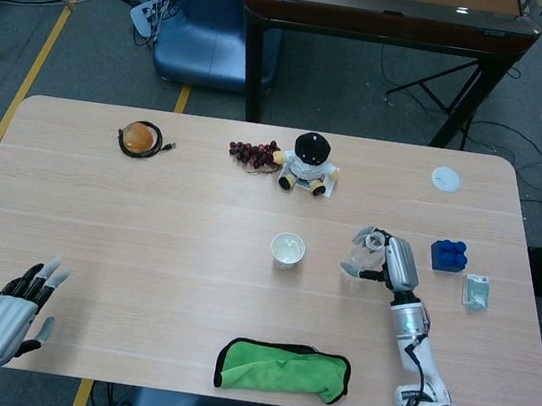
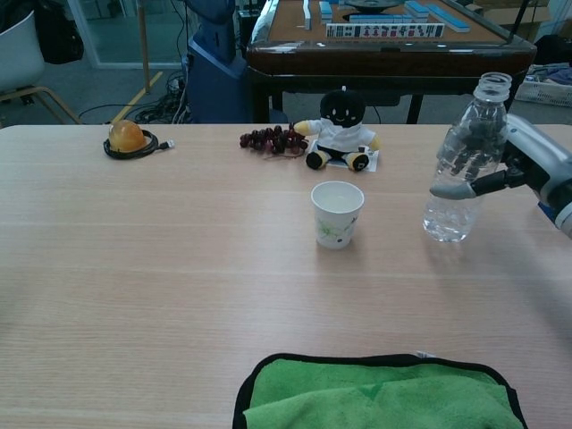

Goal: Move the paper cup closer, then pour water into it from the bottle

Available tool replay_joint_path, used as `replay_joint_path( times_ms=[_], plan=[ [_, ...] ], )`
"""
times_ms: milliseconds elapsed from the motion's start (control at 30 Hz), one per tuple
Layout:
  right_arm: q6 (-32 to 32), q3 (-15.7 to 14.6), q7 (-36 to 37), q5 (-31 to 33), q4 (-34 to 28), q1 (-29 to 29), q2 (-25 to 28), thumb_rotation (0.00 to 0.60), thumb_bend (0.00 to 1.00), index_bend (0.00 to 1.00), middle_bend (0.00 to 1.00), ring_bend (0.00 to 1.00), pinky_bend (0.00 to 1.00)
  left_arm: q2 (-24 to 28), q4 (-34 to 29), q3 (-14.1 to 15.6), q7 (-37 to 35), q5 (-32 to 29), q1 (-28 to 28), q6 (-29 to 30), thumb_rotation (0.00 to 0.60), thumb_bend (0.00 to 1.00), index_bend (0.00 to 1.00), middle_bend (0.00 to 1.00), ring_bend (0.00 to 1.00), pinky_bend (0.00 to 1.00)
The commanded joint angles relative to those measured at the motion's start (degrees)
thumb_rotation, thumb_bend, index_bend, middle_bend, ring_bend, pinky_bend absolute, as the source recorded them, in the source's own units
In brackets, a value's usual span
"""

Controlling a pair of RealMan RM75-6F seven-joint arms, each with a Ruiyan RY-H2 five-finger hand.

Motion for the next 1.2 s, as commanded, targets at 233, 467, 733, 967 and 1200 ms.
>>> replay_joint_path(
  times_ms=[233, 467, 733, 967, 1200],
  plan=[
    [1.9, -0.5, 9.2, -1.6, 9.2, -0.5, -5.9, 0.600, 0.00, 0.63, 0.55, 0.51, 0.64, -0.3, 0.6, -0.2, -0.6, 0.4, 0.0, 0.6, 0.600, 0.45, 0.00, 0.00, 0.00, 0.20],
    [1.4, -1.8, 11.9, -3.1, 14.2, -0.1, -8.5, 0.600, 0.00, 0.59, 0.47, 0.43, 0.62, -0.3, 0.8, -0.2, -1.0, 0.6, 0.0, 0.8, 0.600, 0.45, 0.00, 0.00, 0.00, 0.20],
    [1.2, -3.8, 13.8, -5.1, 16.5, 0.4, -9.0, 0.600, 0.00, 0.40, 0.30, 0.27, 0.46, -0.2, 0.7, -0.3, -1.3, 0.6, 0.0, 1.0, 0.600, 0.45, 0.00, 0.00, 0.00, 0.20],
    [2.4, -4.6, 13.4, -6.0, 16.3, 0.2, -8.0, 0.600, 0.00, 0.16, 0.14, 0.15, 0.33, -0.1, 0.7, -0.3, -1.4, 0.7, 0.0, 1.1, 0.600, 0.45, 0.00, 0.00, 0.00, 0.20],
    [5.4, -4.9, 10.3, -6.7, 14.2, -0.6, -5.0, 0.600, 0.00, 0.09, 0.10, 0.13, 0.30, -0.3, 0.8, -0.2, -0.9, 0.6, 0.0, 1.1, 0.600, 0.45, 0.00, 0.00, 0.00, 0.20]
  ],
)
